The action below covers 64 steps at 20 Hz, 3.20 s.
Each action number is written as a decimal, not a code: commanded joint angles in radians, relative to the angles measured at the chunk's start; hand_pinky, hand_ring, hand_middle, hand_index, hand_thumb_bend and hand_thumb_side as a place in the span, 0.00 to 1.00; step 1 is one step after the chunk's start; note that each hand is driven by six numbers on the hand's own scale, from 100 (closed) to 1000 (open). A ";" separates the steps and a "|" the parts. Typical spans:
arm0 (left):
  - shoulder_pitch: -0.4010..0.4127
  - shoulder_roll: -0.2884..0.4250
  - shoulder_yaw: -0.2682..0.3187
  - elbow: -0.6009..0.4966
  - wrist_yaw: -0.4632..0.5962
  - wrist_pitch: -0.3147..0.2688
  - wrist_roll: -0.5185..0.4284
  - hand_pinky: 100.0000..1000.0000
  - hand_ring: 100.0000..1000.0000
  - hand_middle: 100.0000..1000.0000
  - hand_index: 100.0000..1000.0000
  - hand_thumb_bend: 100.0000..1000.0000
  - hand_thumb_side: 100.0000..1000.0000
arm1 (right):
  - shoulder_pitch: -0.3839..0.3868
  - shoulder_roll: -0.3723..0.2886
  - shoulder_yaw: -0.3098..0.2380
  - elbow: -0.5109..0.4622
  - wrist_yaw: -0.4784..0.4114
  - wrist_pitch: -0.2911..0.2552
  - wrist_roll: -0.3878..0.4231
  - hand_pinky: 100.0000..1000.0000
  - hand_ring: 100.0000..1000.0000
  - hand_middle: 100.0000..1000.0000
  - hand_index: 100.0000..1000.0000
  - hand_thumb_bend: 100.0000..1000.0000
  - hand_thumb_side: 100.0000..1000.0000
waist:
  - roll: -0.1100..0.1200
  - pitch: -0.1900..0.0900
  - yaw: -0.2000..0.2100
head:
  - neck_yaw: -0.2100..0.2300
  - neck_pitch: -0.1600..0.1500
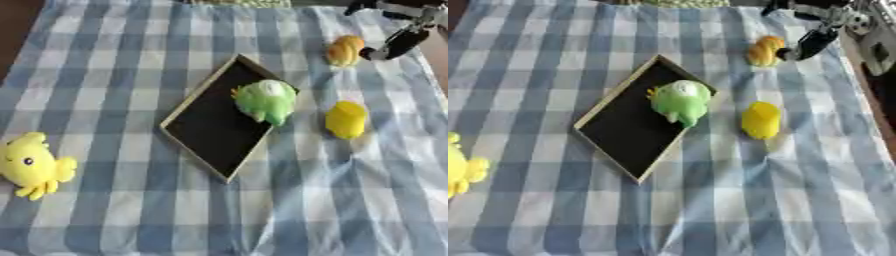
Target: Pick up objects on the table and place them in the box.
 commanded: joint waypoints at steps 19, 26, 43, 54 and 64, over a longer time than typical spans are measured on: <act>-0.033 0.015 0.002 -0.019 0.003 -0.001 -0.004 0.67 0.81 0.66 0.79 0.16 0.71 | -0.028 -0.006 -0.064 0.074 0.063 0.066 -0.063 0.94 0.96 0.89 0.90 0.18 0.00 | -0.011 0.050 0.037 | -0.010 -0.058; -0.036 0.010 0.000 -0.019 0.002 0.001 -0.006 0.67 0.81 0.66 0.79 0.16 0.72 | -0.026 -0.008 -0.084 0.090 0.066 0.094 -0.086 0.94 0.96 0.89 0.90 0.14 0.00 | -0.010 0.072 0.048 | -0.016 -0.073; -0.031 -0.002 0.001 -0.018 0.003 -0.003 -0.007 0.67 0.81 0.66 0.79 0.15 0.73 | -0.018 -0.007 -0.101 0.104 0.106 0.128 -0.134 0.91 0.84 0.61 0.68 0.14 0.00 | -0.006 0.091 0.049 | -0.025 -0.074; -0.027 -0.008 0.002 -0.015 0.007 -0.002 -0.007 0.68 0.81 0.66 0.79 0.15 0.73 | -0.001 -0.013 -0.088 0.059 0.100 0.126 -0.363 0.90 0.73 0.49 0.56 0.12 0.00 | -0.011 0.068 0.039 | -0.031 -0.066; -0.025 0.000 0.005 -0.013 0.008 -0.002 -0.006 0.68 0.81 0.66 0.79 0.15 0.73 | 0.107 -0.127 -0.030 -0.230 -0.141 0.079 -0.275 0.88 0.73 0.50 0.58 0.00 0.00 | -0.022 0.038 0.014 | -0.019 -0.055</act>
